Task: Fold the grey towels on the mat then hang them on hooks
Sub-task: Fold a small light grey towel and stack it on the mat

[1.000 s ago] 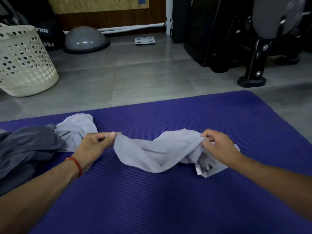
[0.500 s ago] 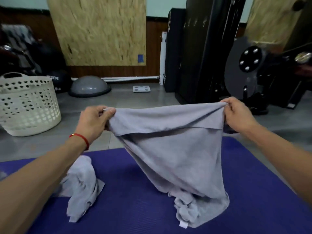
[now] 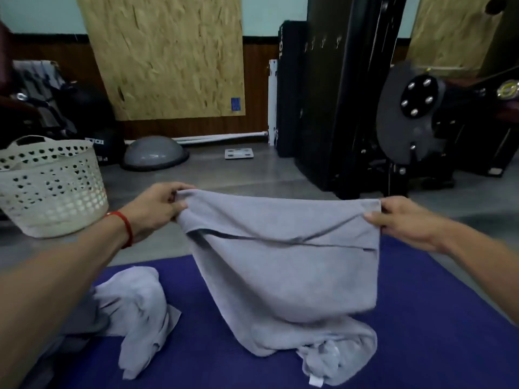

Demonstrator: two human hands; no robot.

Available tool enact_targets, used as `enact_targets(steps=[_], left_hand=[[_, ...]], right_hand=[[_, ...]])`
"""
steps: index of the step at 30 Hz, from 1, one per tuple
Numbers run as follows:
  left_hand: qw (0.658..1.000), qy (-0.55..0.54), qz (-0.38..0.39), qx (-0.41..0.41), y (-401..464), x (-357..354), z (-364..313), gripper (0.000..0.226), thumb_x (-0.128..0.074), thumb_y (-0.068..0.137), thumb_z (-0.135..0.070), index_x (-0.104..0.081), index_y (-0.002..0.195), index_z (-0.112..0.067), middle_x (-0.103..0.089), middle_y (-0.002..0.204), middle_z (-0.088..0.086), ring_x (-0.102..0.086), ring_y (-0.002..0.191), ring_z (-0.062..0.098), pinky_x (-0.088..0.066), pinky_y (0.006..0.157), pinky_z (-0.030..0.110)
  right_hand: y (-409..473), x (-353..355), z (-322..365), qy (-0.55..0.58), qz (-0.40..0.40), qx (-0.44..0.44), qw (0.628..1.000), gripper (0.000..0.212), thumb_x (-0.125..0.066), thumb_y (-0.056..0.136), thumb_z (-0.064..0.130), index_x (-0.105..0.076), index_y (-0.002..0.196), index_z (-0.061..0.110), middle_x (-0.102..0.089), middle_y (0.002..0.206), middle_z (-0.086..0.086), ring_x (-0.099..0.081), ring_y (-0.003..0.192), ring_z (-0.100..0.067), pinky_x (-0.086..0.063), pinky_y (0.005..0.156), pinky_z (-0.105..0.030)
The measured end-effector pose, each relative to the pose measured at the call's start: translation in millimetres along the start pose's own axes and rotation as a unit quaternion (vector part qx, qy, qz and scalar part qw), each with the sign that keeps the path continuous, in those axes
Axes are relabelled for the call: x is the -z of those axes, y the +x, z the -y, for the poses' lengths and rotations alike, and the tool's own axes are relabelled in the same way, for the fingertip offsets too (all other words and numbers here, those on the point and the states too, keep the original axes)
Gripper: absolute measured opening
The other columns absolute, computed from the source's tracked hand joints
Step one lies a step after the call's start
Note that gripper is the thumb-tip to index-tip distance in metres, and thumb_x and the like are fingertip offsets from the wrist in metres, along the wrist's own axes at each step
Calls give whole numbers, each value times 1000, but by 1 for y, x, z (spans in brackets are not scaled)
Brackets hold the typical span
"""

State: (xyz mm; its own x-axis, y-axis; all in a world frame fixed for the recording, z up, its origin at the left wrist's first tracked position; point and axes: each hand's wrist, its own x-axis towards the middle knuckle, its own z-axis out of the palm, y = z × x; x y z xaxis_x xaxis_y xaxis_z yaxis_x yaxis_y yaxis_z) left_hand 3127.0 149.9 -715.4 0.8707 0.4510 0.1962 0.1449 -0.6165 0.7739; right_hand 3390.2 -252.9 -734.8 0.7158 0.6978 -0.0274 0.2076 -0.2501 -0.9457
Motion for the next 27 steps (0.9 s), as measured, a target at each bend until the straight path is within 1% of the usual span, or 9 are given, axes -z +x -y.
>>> enact_targets(steps=[2, 7, 9, 12, 16, 18, 21, 24, 27], left_hand=[[1000, 5, -13, 28, -5, -26, 17, 26, -56, 97, 6, -68, 111, -12, -72, 98, 11, -65, 91, 21, -55, 78, 27], [984, 169, -32, 52, 13, -91, 39, 21, -61, 97, -13, -59, 78, -4, -59, 66, 15, -52, 63, 30, -46, 65, 40], [974, 223, -23, 27, 22, -120, 30, 23, -60, 96, -14, -56, 75, -7, -57, 64, 9, -54, 62, 31, -40, 61, 38], [965, 259, 3, -33, 40, -165, 13, 17, -59, 97, -13, -56, 80, -18, -58, 67, 0, -56, 69, 30, -36, 64, 35], [974, 207, 78, -43, 76, -253, -9, 14, -52, 96, -8, -59, 89, -18, -66, 52, 6, -66, 46, 22, -54, 54, 32], [978, 186, 83, -49, 97, -310, -18, 13, -52, 94, -8, -60, 89, -17, -70, 59, 7, -71, 57, 21, -58, 66, 36], [982, 179, 26, -50, 127, -384, -35, 12, -53, 94, -11, -65, 93, -11, -72, 86, 18, -68, 88, 39, -48, 75, 40], [990, 120, 11, -78, 149, -468, -75, 16, -48, 96, -11, -62, 102, -5, -69, 100, 23, -61, 99, 42, -40, 81, 40], [988, 72, 63, -120, 166, -537, -123, 27, -45, 97, -6, -58, 120, -4, -59, 122, 20, -54, 115, 34, -34, 92, 26]], right_hand=[[-8, -6, -44, -4, -37, -27, 999, 21, -55, 102, 6, -69, 116, 0, -74, 113, -16, -69, 113, -30, -61, 86, -27], [-34, -1, -113, -29, -78, -71, 994, 22, -50, 106, 23, -67, 111, 9, -72, 100, -15, -73, 95, -33, -64, 70, -40], [-52, 10, -128, -40, -58, -98, 993, 24, -47, 107, 28, -65, 111, 13, -72, 100, -14, -74, 87, -30, -63, 65, -43], [-91, 26, -154, -38, -49, -120, 991, 30, -44, 107, 35, -62, 105, 11, -67, 78, -13, -61, 54, -26, -51, 49, -35], [-138, 31, -209, 66, -135, -189, 970, 32, -43, 108, 36, -65, 112, 13, -52, 67, -8, -39, 47, -15, -32, 39, -26], [-147, 31, -243, 162, -220, -228, 935, 34, -42, 108, 35, -66, 111, 10, -50, 63, -5, -37, 46, -10, -31, 37, -23], [-146, 23, -277, 272, -346, -267, 857, 34, -46, 108, 32, -64, 91, 9, -41, 57, 0, -31, 42, -7, -24, 36, -21], [-140, 29, -300, 297, -444, -267, 802, 32, -47, 107, 33, -65, 90, 13, -40, 58, 3, -29, 45, -8, -24, 39, -24], [-134, 63, -307, 269, -548, -212, 763, 29, -47, 108, 33, -59, 86, 17, -42, 58, 6, -33, 45, -7, -28, 38, -21]])
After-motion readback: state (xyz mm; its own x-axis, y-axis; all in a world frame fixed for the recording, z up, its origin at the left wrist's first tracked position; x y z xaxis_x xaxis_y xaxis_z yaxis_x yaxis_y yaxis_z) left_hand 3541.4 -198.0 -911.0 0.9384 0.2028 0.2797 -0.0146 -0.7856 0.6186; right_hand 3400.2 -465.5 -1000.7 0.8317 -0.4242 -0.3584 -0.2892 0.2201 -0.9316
